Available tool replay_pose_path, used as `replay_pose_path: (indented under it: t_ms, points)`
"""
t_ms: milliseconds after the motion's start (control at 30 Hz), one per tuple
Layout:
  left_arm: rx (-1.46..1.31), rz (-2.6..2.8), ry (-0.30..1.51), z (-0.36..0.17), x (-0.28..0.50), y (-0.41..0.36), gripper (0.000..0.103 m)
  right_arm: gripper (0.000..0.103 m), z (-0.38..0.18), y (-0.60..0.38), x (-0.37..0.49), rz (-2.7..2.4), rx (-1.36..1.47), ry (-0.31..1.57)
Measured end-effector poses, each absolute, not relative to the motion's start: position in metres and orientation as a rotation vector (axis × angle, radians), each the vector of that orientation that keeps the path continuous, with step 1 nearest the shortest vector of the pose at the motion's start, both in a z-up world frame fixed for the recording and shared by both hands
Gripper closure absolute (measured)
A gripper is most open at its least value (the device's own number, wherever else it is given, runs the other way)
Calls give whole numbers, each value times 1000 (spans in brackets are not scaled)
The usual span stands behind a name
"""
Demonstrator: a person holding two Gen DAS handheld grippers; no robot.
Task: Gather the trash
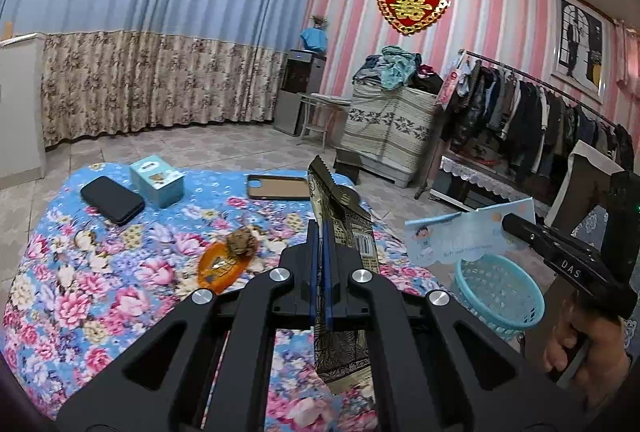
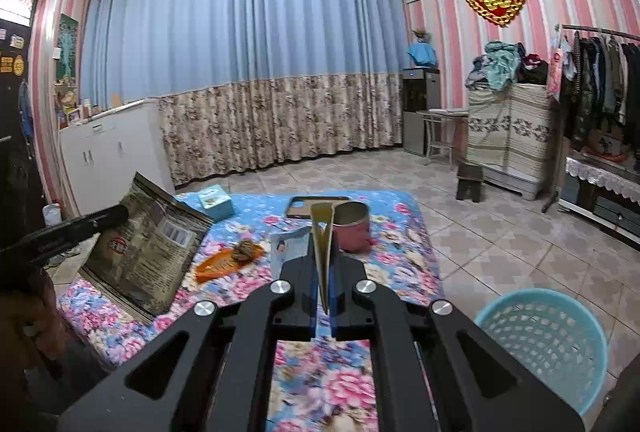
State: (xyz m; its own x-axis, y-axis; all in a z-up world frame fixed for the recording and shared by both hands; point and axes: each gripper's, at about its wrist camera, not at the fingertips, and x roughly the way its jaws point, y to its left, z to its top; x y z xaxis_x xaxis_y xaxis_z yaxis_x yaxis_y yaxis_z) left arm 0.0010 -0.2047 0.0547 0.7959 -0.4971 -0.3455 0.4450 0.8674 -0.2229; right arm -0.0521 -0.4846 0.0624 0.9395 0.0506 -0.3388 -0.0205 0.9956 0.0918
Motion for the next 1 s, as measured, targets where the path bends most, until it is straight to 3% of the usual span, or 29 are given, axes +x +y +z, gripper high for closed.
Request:
replay_pose_path:
  t_ms: [1000]
  points:
    - [-86, -801, 420, 65, -12, -366, 102, 99, 70, -611, -119, -266, 131, 319]
